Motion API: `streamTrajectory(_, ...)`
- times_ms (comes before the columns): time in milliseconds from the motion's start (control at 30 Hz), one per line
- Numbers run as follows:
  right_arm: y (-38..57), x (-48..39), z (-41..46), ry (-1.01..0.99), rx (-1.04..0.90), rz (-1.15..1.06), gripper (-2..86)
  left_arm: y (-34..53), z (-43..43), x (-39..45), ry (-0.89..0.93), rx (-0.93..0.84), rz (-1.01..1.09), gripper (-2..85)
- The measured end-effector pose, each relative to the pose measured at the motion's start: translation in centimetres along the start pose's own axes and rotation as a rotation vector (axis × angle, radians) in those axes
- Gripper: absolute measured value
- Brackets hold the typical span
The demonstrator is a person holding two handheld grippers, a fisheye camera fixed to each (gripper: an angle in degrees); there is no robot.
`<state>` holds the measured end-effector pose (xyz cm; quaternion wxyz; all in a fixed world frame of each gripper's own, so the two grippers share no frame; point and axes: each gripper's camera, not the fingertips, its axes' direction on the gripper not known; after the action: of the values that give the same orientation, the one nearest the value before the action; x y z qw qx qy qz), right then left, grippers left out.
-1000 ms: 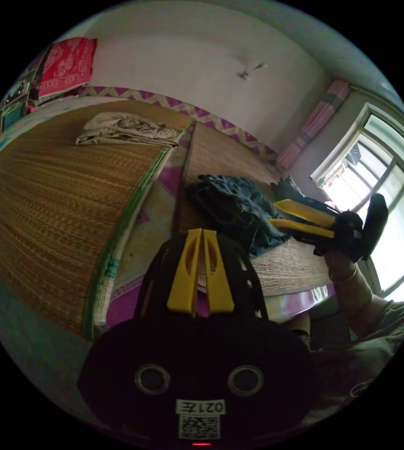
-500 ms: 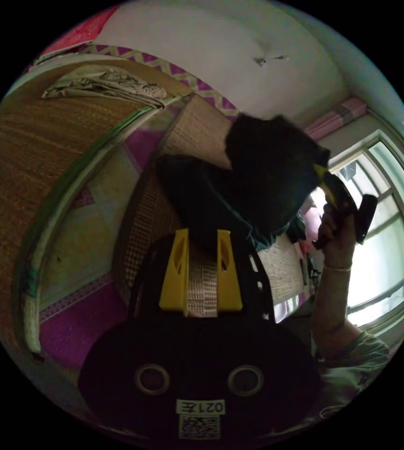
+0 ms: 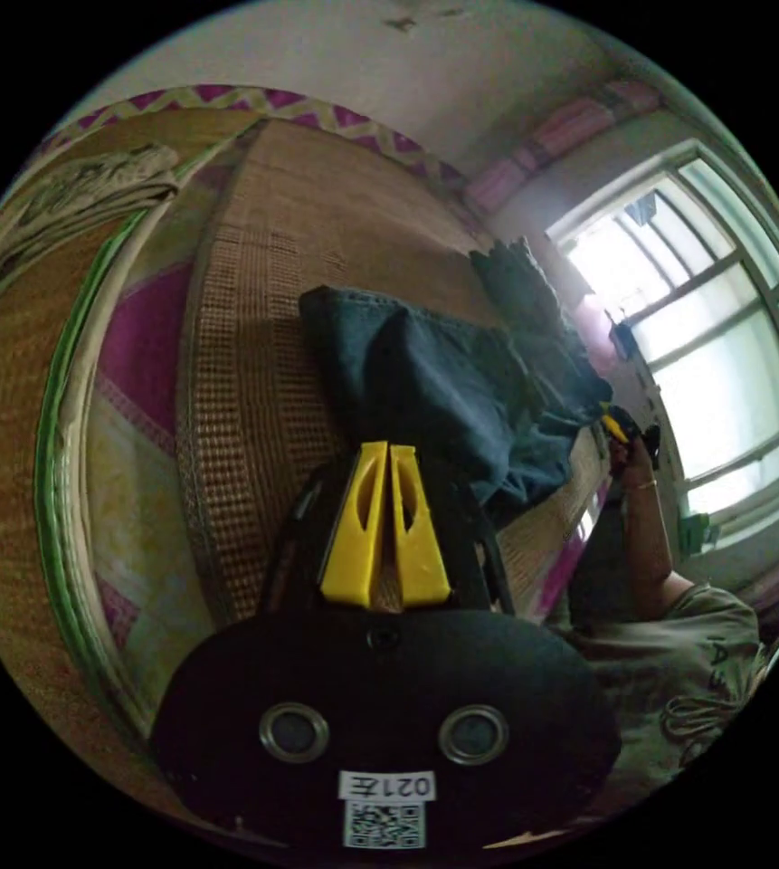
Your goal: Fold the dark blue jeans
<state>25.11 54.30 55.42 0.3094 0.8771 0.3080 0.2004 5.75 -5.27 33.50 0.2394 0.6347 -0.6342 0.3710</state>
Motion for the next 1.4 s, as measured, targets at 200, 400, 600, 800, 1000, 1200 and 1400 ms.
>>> streamTrajectory(200,-0.4,7.8,-3.9,-0.162,-0.023,0.112,4.0,-1.1,-2.0,4.9,-0.156,0.059,0.075,-0.9)
streamTrajectory(400,-0.8,3.7,-10.5,0.033,0.143,-0.082,4.1,-1.8,-0.9,16.1,0.003,0.212,0.294,0.0)
streamTrajectory(600,-0.7,-5.5,-6.6,0.069,0.017,-0.478,4.0,-7.0,11.6,29.0,-0.1,0.044,0.534,5.4)
streamTrajectory(800,0.9,-8.7,1.7,0.282,-0.249,-0.655,2.5,-9.2,21.8,36.1,-0.309,-0.038,0.653,8.2)
streamTrajectory(1000,2.4,-10.2,3.4,0.458,-0.269,-0.729,2.9,-10.7,24.9,37.6,-0.295,-0.08,0.642,7.5)
streamTrajectory(1200,1.6,-9.9,3.2,0.41,-0.304,-0.662,3.5,-12.6,24.0,36.1,-0.153,-0.048,0.5,0.2)
streamTrajectory(1400,1.3,-10.0,2.9,0.385,-0.311,-0.638,3.8,-13.3,14.8,32.1,0.016,0.188,0.358,-0.9)
